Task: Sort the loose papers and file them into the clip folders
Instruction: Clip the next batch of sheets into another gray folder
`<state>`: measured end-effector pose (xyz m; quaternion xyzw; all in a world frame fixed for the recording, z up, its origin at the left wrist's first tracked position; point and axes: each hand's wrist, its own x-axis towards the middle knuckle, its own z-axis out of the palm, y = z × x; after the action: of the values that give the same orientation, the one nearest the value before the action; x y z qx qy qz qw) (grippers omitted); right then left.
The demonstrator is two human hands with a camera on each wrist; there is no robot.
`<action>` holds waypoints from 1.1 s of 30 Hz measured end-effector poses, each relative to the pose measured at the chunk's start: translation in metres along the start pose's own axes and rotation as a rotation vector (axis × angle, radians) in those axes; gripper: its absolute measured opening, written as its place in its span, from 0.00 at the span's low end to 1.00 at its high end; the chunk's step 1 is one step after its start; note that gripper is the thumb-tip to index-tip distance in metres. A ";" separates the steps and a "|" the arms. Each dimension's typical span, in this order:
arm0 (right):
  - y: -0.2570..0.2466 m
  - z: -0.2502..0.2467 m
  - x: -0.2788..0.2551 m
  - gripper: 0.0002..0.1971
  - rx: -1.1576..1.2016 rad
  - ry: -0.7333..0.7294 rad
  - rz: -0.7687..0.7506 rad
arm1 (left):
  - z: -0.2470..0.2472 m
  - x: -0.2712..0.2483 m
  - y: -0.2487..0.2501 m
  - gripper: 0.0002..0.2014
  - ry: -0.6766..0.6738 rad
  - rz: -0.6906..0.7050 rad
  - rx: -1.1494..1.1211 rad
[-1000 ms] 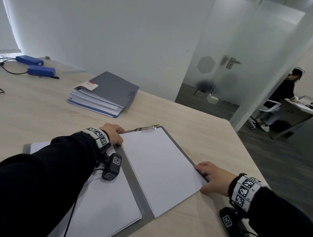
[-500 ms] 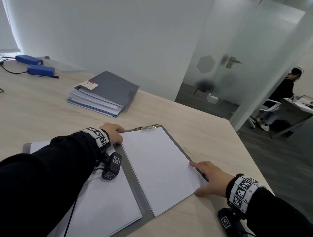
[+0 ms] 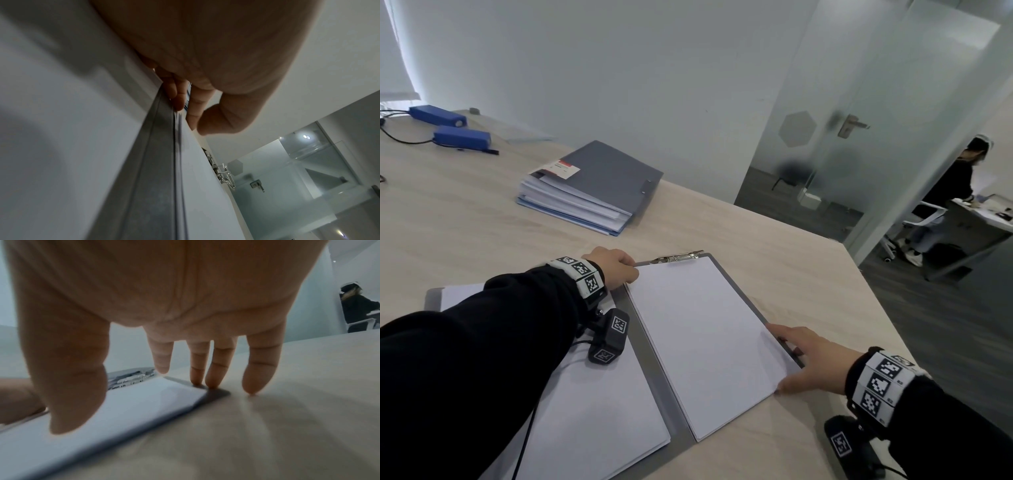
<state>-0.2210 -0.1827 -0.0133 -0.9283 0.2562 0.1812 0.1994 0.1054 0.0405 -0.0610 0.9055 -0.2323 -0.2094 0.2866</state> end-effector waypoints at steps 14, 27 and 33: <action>-0.113 -0.034 0.112 0.10 1.139 0.371 0.108 | -0.003 -0.001 0.000 0.26 0.016 0.018 0.138; -0.145 -0.039 0.182 0.13 1.336 0.344 0.237 | 0.002 0.003 -0.005 0.25 0.022 0.021 0.144; -0.149 -0.045 0.183 0.05 1.196 0.439 0.131 | 0.001 -0.001 -0.004 0.26 0.019 0.022 0.126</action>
<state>0.0186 -0.1597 -0.0136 -0.6545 0.4041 -0.1754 0.6145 0.1056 0.0432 -0.0639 0.9212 -0.2521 -0.1827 0.2334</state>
